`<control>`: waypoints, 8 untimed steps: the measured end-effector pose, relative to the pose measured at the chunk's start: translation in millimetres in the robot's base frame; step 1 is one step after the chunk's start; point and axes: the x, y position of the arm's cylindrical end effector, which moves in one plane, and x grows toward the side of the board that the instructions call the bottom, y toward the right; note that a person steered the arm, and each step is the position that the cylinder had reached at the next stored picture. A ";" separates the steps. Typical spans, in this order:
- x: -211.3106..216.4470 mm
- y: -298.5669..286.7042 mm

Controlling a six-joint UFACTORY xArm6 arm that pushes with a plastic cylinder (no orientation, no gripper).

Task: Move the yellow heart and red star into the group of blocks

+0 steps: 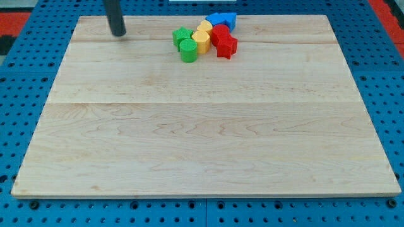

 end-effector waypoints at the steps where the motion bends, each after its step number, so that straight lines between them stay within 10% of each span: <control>1: 78.4 63.4; 3: 35.1 266.1; 8: -86.7 314.9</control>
